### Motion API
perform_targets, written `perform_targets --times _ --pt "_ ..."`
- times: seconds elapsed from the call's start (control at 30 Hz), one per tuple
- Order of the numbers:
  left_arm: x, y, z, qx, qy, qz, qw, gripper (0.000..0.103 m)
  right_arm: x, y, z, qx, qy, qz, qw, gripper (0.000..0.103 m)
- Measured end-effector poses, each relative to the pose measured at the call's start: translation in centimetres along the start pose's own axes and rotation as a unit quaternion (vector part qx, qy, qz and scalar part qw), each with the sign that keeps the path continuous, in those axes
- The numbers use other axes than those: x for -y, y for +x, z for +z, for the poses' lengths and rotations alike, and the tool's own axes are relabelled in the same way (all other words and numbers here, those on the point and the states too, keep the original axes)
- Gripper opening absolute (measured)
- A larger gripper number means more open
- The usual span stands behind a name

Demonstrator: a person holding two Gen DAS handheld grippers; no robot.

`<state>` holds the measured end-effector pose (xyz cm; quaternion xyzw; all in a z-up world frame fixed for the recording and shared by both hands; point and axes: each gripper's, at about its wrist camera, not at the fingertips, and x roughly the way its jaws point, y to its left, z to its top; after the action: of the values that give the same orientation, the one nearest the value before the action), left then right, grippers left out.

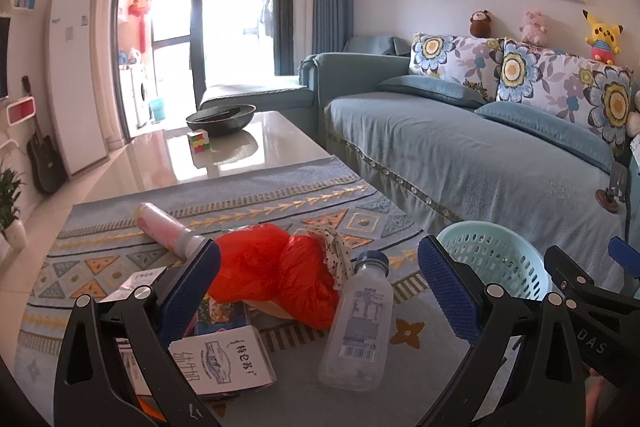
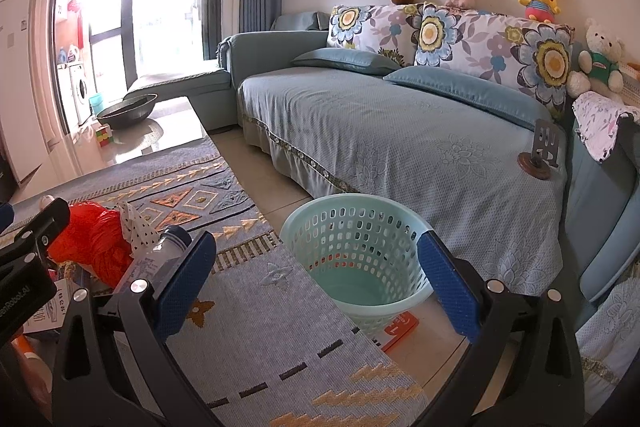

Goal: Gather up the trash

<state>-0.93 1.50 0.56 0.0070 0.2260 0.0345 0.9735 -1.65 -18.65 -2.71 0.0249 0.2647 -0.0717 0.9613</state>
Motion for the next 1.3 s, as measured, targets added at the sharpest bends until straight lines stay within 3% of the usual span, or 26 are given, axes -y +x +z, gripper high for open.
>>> perform_targets --times 1.3 --pt "0.71 0.20 -0.24 0.001 0.002 0.001 1.0000 0.095 0.08 -0.02 -0.12 -0.001 0.000 -0.007 1.000 0.096"
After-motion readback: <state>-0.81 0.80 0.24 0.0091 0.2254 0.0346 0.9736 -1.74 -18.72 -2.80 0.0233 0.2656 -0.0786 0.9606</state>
